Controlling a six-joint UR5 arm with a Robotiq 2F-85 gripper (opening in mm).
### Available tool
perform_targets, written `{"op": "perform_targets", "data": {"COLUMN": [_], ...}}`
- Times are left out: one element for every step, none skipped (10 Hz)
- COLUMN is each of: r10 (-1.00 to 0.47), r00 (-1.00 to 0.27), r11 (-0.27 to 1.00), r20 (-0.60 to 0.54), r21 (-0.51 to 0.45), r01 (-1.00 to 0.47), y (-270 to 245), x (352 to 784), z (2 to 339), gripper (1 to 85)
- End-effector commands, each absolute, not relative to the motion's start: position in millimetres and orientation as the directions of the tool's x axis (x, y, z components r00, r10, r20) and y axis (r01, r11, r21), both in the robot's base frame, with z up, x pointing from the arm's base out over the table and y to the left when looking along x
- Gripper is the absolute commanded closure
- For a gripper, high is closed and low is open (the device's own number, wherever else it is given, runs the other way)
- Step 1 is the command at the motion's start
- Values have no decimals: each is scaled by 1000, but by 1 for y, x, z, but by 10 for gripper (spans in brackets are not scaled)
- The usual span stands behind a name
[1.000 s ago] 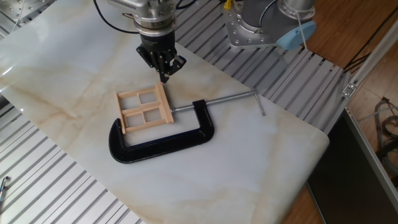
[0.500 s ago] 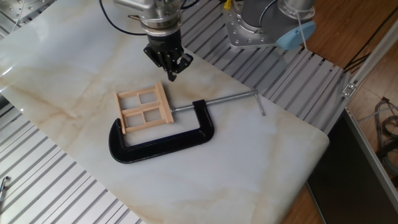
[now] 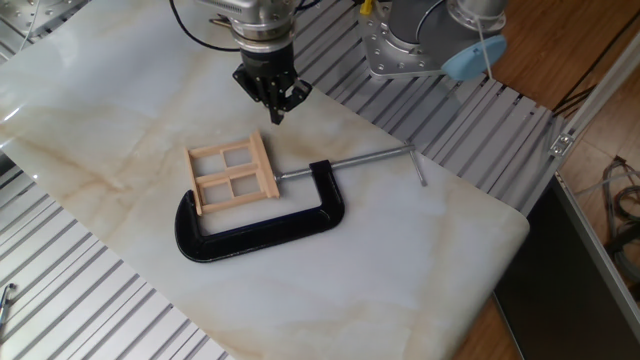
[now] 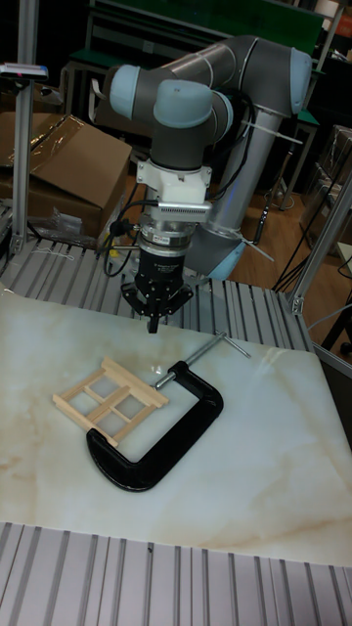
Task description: Close a sliding window
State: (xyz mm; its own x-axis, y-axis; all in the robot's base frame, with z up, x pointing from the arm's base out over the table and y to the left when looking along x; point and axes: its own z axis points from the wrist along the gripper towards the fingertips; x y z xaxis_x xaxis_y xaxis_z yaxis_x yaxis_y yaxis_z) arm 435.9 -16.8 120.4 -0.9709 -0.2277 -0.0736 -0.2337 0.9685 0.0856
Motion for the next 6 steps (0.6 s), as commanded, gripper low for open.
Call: {"op": "perform_targets", "data": {"r10": [-243,-251,-231,-230,-226,-225], "r00": [-967,-967,-973,-973,-973,-974], "r11": [965,967,972,973,974,974], "r20": [-72,-40,-16,16,39,28], "r21": [80,41,33,23,13,-9], "r01": [-248,-253,-232,-230,-225,-226], "y": [-21,-33,-36,-41,-45,-50], "x": [433,427,422,415,410,414], "z": [120,119,119,119,119,119], "gripper": [850,850,850,850,850,850]}}
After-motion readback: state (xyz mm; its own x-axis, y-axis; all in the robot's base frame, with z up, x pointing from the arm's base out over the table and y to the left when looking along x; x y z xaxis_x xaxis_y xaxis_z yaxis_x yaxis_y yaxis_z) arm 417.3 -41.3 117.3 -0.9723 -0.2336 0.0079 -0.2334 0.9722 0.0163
